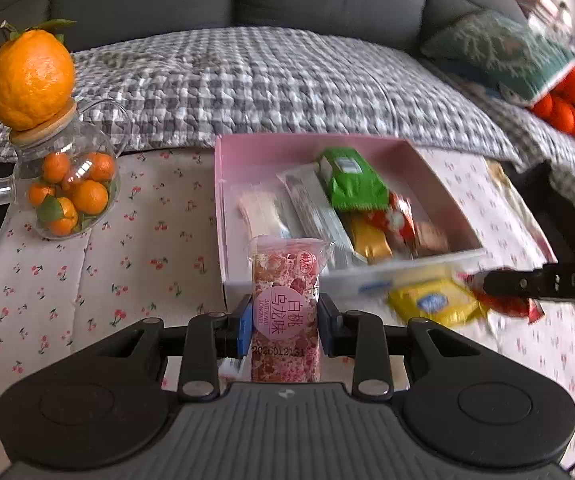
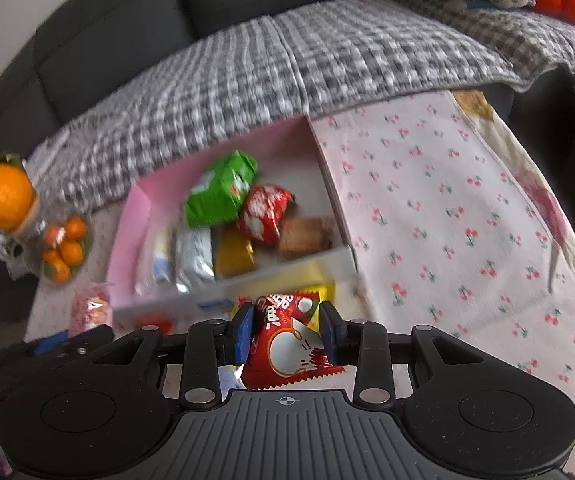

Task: Organize snacks
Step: 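Lift both held snacks and carry them into the pink box, then open both tools to release the pink packet and red candy in the box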

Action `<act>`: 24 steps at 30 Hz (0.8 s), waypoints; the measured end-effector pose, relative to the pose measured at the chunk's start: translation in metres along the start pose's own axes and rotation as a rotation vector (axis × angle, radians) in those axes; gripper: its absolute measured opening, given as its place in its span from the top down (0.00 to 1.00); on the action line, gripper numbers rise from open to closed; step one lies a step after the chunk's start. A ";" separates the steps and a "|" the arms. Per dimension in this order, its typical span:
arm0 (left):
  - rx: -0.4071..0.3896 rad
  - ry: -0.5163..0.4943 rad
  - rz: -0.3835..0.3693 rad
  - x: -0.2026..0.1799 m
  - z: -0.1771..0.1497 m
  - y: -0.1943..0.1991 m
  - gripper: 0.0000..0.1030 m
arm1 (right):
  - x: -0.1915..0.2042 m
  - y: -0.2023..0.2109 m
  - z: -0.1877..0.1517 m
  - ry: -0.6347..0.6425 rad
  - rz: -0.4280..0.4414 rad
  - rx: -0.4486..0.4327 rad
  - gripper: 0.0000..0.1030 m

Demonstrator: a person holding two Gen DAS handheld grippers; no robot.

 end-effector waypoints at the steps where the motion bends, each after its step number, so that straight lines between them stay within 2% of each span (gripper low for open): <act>1: -0.008 0.015 0.003 0.001 0.003 -0.002 0.72 | 0.001 -0.001 0.003 -0.007 0.005 -0.011 0.68; 5: -0.035 0.077 0.027 0.002 0.015 -0.011 0.72 | 0.000 -0.007 0.016 -0.046 0.024 -0.054 0.68; 8: -0.022 0.102 0.033 -0.001 0.020 -0.021 0.72 | 0.000 -0.014 0.022 -0.064 0.041 -0.068 0.68; 19: -0.032 0.039 0.123 0.003 0.051 -0.052 0.71 | 0.029 -0.037 0.033 0.009 0.137 -0.087 0.67; 24: -0.040 0.011 0.134 0.000 0.058 -0.059 0.71 | 0.038 -0.050 0.031 0.039 0.126 -0.068 0.67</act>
Point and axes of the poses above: each gripper's, at about its wrist camera, not at the fingertips, and y roughly against the way its jaws point, x to its left, z to its top, the point moved 8 cm from there along -y, roughly the way its jaws point, and after that the axes turned 3 degrees about x, right-handed, at the moved point
